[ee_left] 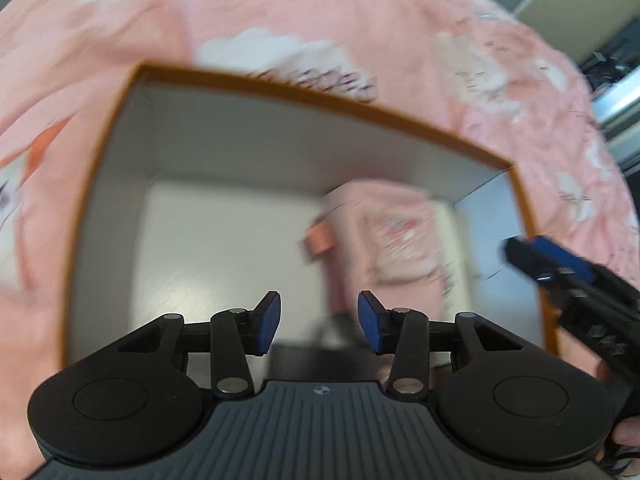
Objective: Organize objects
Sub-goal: 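Lower the pink pouch into the orange box and open the left tool, then withdraw both tools from the orange box toward the blue card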
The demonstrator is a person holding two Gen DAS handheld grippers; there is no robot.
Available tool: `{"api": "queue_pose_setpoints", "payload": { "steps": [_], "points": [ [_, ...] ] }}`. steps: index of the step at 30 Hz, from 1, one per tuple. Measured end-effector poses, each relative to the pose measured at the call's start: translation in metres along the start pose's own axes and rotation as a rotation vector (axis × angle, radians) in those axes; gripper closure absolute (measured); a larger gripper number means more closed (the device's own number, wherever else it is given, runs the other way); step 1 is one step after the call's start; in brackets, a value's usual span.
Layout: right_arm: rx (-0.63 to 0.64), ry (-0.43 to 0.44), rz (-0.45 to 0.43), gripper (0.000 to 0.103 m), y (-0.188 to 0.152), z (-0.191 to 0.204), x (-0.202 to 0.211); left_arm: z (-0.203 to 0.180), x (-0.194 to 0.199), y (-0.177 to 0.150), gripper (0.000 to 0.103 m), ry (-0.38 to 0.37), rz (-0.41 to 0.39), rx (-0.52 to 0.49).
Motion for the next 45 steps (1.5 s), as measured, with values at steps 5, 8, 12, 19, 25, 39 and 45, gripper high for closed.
{"api": "queue_pose_setpoints", "payload": {
  "steps": [5,8,12,19,25,39,45],
  "points": [
    [-0.004,0.019,-0.005,0.043,-0.013,0.007,0.011,0.016,-0.006,-0.022,0.053,-0.032,0.089,0.087],
    [0.014,0.012,0.008,0.043,-0.021,0.012,0.012,0.016,-0.009,-0.031,0.065,-0.053,0.120,0.104],
    [0.004,0.018,0.019,0.041,-0.028,0.013,0.013,0.015,-0.008,-0.034,0.065,-0.053,0.127,0.112],
    [-0.026,0.039,0.022,0.040,-0.033,0.015,0.019,0.013,-0.009,-0.040,0.065,-0.053,0.140,0.117],
    [0.011,0.065,-0.014,0.030,-0.035,0.027,0.037,0.007,0.019,-0.044,0.065,-0.016,-0.054,0.091],
    [0.109,0.057,-0.122,0.016,-0.065,0.056,0.101,-0.041,0.134,-0.129,0.065,-0.062,-0.498,-0.089],
    [0.060,0.094,-0.097,0.013,-0.096,0.060,0.125,-0.034,0.140,-0.165,0.062,-0.059,-0.486,-0.107]
  ]
}}
Point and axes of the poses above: each gripper's, at about its wrist camera, not at the fingertips, and x roughly against the way its jaws point, z to its left, y to its top, the point moved 5 cm from there along -x, roughly the way its jaws point, and after that the axes turned 5 degrees about y, right-handed, at the moved point
